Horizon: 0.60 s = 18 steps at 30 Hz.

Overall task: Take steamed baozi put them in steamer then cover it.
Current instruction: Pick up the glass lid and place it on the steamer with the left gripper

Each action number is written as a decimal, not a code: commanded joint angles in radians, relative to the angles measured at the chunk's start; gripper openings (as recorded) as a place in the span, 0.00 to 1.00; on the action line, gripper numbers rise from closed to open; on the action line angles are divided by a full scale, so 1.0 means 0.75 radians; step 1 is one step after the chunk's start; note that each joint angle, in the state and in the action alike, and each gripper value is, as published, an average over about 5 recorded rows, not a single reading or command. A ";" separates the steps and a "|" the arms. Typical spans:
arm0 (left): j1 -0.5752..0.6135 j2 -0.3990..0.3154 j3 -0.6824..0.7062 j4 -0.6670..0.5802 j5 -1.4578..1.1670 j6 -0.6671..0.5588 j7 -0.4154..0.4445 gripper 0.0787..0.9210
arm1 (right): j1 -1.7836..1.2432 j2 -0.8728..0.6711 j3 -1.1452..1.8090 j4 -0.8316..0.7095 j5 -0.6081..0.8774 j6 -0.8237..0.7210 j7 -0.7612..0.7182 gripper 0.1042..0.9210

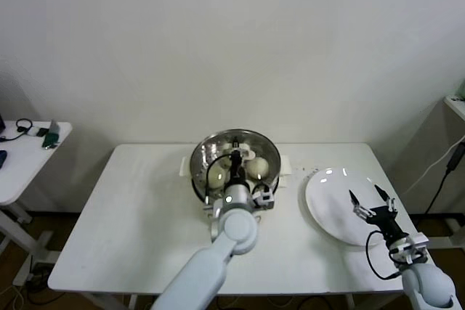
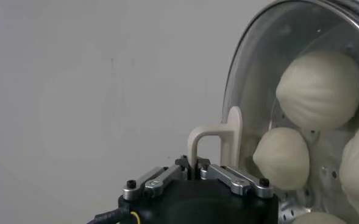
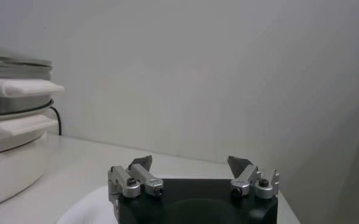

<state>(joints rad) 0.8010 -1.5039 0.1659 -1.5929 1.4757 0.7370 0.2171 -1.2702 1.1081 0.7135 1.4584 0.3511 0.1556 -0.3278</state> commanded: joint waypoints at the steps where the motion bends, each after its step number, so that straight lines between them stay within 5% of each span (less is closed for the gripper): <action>1: -0.002 0.004 0.002 0.007 -0.007 0.065 -0.004 0.08 | 0.001 0.002 0.001 -0.007 -0.002 0.003 -0.002 0.88; 18: -0.006 0.001 0.000 0.027 -0.010 0.064 0.017 0.08 | 0.009 0.004 0.008 -0.016 0.007 -0.002 -0.012 0.88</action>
<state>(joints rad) 0.7945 -1.5026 0.1691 -1.5732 1.4662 0.7364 0.2115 -1.2674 1.1129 0.7168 1.4484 0.3469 0.1588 -0.3361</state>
